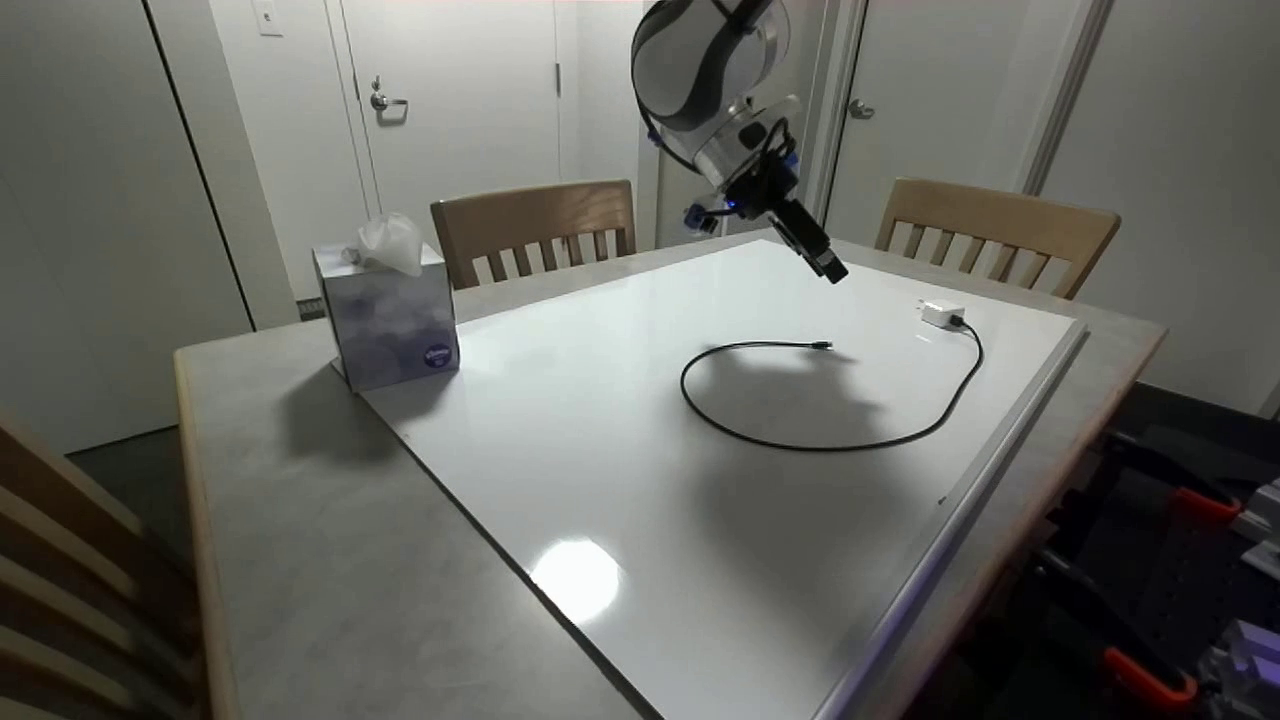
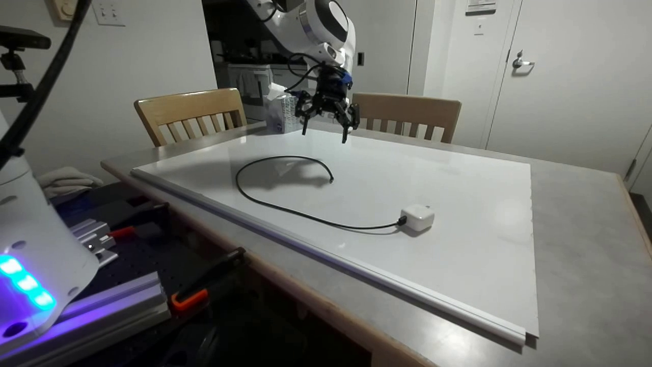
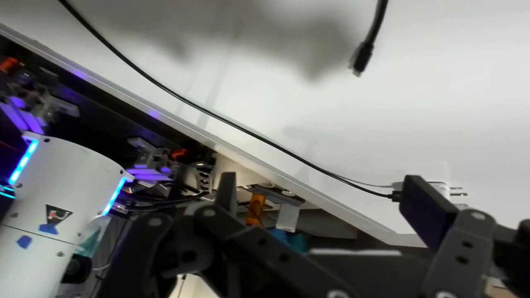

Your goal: Put the white charger in the center of the table

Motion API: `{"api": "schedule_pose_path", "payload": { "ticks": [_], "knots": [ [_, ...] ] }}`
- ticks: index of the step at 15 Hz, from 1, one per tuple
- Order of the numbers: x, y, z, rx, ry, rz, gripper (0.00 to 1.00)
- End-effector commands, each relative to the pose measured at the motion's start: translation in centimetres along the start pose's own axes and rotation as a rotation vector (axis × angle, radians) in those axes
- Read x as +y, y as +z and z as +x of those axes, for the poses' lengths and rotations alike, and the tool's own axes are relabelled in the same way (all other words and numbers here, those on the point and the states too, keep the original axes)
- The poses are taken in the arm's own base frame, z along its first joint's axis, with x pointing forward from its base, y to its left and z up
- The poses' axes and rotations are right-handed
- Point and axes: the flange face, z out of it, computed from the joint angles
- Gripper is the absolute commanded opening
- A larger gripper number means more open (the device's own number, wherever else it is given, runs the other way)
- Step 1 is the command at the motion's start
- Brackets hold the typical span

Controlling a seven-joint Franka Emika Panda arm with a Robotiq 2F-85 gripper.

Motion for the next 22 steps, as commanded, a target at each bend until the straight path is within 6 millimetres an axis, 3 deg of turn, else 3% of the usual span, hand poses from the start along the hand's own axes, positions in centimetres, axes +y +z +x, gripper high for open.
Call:
{"api": "schedule_pose_path", "payload": {
  "ticks": [1,4,6,9,12,15,16,18,22],
  "knots": [
    [-0.3,-0.2,0.4,-0.002,-0.001,0.005,1.00],
    [-0.3,0.0,0.0,-0.007,0.008,-0.003,1.00],
    [0.2,0.0,-1.6,-0.050,-0.112,0.123,1.00],
    [-0.6,0.8,-1.8,-0.152,-0.158,0.254,1.00],
    [-1.8,2.6,0.2,-0.210,-0.123,0.225,1.00],
    [-2.7,4.7,4.2,-0.185,0.017,0.160,1.00],
    [-3.3,3.9,1.3,-0.167,-0.035,0.188,1.00],
    [-3.7,4.6,3.4,-0.172,0.005,0.164,1.00],
    [-5.0,3.6,4.0,-0.176,0.151,0.189,1.00]
  ]
}}
